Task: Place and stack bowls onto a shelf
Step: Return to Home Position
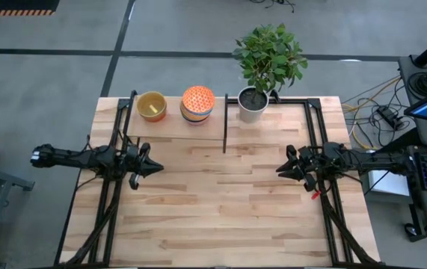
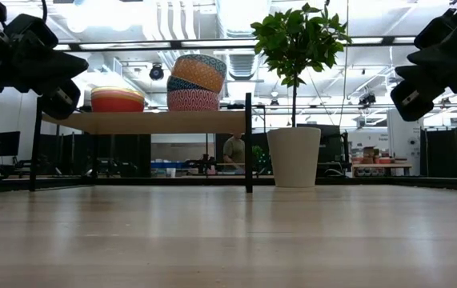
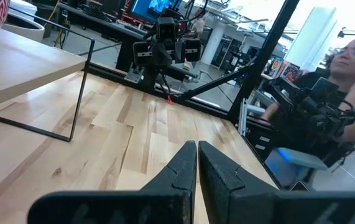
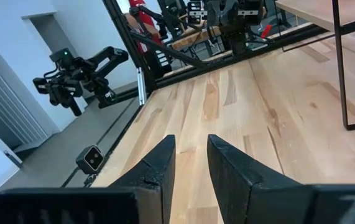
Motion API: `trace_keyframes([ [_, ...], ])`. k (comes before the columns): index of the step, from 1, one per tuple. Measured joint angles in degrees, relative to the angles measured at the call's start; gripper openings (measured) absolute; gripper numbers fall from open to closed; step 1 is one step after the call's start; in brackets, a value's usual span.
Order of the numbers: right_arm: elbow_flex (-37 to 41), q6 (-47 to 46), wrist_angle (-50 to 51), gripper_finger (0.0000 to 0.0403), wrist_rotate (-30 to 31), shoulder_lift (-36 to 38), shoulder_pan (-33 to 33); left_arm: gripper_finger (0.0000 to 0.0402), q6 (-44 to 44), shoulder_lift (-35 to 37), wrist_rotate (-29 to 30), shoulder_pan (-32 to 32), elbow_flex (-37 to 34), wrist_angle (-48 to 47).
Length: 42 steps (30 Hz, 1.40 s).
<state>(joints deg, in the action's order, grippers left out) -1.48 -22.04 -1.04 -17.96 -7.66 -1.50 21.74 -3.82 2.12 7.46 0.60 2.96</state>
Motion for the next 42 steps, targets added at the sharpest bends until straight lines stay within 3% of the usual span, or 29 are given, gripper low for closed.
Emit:
trace_keyframes([
  [42, 0.0, 0.0, -0.1, 0.0070, 0.0, 0.0, 0.0, 0.0000, 0.0, -0.2, 0.0, 0.0, 0.0, 0.0],
])
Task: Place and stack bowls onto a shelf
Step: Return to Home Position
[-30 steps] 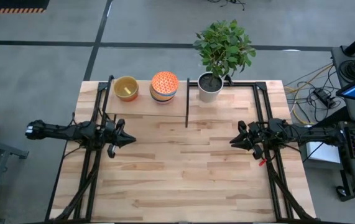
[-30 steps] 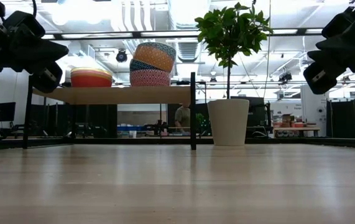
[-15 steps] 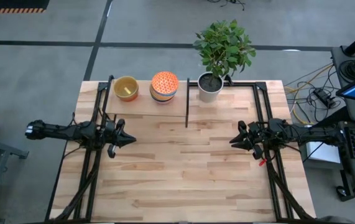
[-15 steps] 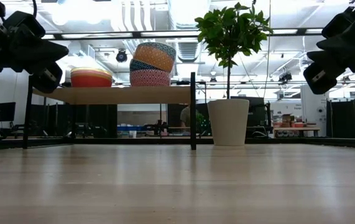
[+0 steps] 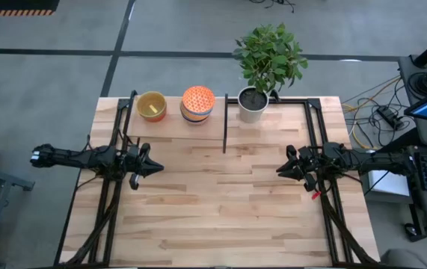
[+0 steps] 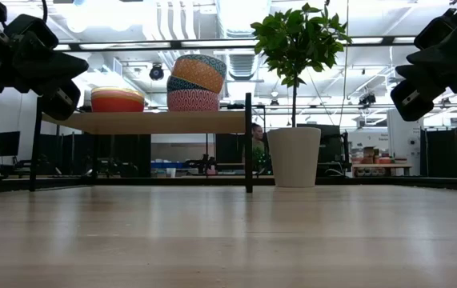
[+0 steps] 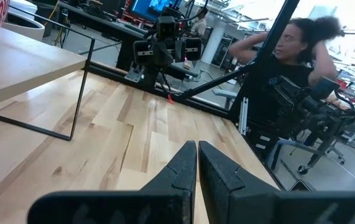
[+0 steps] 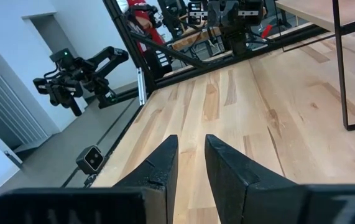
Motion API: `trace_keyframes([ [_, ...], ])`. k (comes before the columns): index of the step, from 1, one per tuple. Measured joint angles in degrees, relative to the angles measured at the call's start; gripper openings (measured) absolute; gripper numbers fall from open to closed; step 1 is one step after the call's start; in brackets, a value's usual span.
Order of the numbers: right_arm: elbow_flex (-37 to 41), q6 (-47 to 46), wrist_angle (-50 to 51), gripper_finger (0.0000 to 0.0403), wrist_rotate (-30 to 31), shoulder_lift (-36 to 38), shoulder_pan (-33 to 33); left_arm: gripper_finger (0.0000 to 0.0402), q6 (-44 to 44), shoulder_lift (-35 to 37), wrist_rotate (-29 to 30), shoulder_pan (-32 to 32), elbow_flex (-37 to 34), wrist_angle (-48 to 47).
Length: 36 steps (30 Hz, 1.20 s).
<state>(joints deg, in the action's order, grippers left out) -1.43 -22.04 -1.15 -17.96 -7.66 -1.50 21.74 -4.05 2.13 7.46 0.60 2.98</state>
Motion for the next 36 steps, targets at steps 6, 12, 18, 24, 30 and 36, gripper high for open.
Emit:
trace_keyframes([
  [6, 0.0, 0.0, 0.0, 0.0078, 0.0, 0.0, 0.0, 0.0000, 0.0, 0.0, 0.0, 0.0, 0.0, 0.0],
  [12, 0.0, 0.0, 0.0, 0.0086, 0.0, 0.0, 0.0, 0.0000, 0.0, 0.0, 0.0, 0.0, 0.0, 0.0],
  [18, 0.0, 0.0, 0.0, 0.0083, 0.0, 0.0, 0.0, 0.0000, 0.0, 0.0, 0.0, 0.0, 0.0, 0.0],
  [24, 0.0, 0.0, 0.0, 0.0072, 0.0, 0.0, 0.0, 0.0000, 0.0, 0.0, 0.0, 0.0, 0.0, 0.0],
  [30, 0.0, 0.0, 0.0, 0.0068, 0.0, 0.0, 0.0, 0.0000, 0.0, 0.0, 0.0, 0.0, 0.0, 0.0],
  [36, 0.0, 0.0, 0.0, 0.0068, 0.0, 0.0, 0.0, 0.0000, 0.0, 0.0, 0.0, 0.0, 0.0, 0.0],
])
